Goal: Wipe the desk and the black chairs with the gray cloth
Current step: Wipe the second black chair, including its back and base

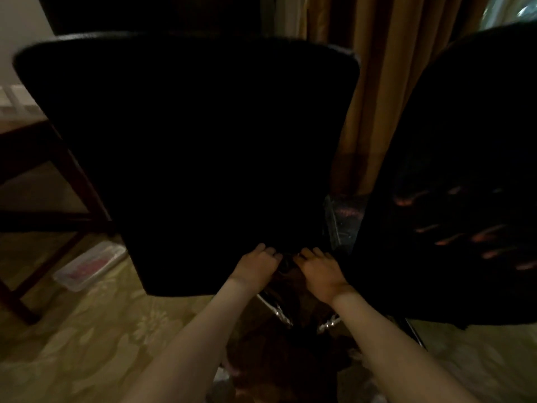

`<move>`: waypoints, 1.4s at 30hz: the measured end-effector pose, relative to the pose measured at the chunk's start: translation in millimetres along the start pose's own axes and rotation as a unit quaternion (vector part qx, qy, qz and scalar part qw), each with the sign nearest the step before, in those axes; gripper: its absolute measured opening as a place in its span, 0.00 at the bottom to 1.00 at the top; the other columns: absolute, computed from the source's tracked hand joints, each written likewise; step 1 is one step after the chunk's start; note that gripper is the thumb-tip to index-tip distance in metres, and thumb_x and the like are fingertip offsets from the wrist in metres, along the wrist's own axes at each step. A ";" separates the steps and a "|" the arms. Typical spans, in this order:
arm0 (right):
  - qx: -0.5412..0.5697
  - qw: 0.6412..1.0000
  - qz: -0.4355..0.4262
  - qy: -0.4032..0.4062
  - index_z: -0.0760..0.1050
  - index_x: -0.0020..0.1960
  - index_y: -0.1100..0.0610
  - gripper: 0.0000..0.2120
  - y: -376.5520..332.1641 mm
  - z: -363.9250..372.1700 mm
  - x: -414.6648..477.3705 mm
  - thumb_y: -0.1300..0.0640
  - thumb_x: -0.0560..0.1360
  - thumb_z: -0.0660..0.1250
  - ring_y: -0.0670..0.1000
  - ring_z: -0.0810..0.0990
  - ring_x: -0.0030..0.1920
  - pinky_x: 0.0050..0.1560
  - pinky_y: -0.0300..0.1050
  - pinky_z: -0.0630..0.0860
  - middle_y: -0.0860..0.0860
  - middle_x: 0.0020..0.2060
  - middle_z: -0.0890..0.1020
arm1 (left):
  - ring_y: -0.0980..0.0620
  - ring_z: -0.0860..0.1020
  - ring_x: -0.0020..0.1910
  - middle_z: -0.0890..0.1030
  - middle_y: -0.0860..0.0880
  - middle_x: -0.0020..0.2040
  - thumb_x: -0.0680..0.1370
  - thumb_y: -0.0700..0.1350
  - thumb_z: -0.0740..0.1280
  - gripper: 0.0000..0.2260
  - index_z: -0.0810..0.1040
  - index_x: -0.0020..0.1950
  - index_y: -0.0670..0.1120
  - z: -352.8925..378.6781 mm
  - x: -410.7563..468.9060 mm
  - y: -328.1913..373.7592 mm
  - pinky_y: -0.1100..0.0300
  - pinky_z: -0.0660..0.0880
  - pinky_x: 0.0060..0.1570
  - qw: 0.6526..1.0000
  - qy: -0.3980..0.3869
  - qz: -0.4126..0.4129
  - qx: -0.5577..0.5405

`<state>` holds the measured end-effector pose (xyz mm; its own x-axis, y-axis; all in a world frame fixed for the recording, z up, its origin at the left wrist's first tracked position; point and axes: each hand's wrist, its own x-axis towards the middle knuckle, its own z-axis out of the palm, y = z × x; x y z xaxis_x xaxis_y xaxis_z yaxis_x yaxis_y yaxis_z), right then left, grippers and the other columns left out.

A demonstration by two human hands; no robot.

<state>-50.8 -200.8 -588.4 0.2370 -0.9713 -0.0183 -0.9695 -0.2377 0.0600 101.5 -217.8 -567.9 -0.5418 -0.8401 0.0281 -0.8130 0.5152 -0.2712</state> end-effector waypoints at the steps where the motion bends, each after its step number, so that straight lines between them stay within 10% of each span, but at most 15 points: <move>1: -0.007 1.000 0.004 -0.001 0.60 0.73 0.53 0.26 3.0 -7.5 -5.2 0.59 0.77 0.59 0.56 0.64 0.67 0.63 0.49 0.66 0.54 0.69 0.65 | 0.46 0.59 0.72 0.62 0.48 0.73 0.81 0.39 0.56 0.23 0.57 0.75 0.47 -9.3 -0.4 3.0 0.53 0.59 0.69 1.000 0.004 -0.002 0.003; 32: -0.115 0.941 0.178 0.265 0.66 0.68 0.50 0.23 85.6 -237.3 -154.4 0.57 0.74 0.62 0.53 0.68 0.63 0.61 0.50 0.66 0.49 0.63 0.71 | 0.48 0.72 0.60 0.73 0.48 0.62 0.79 0.46 0.60 0.17 0.68 0.68 0.48 -258.7 0.9 71.9 0.56 0.73 0.57 0.950 0.291 0.114 -0.002; 42: -0.032 0.918 0.274 0.283 0.36 0.77 0.50 0.45 99.6 -299.8 -132.8 0.56 0.74 0.66 0.55 0.76 0.50 0.45 0.48 0.71 0.54 0.50 0.78 | 0.44 0.67 0.65 0.67 0.44 0.67 0.74 0.47 0.65 0.27 0.62 0.72 0.47 -314.1 35.2 68.4 0.52 0.67 0.61 0.968 0.242 0.043 -0.058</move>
<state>-160.0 -96.6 -280.8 -0.2739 -0.7866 0.5534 -0.9513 0.3061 -0.0358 -40.2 -158.9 -283.3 -0.6229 -0.6292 0.4648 -0.7632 0.6193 -0.1845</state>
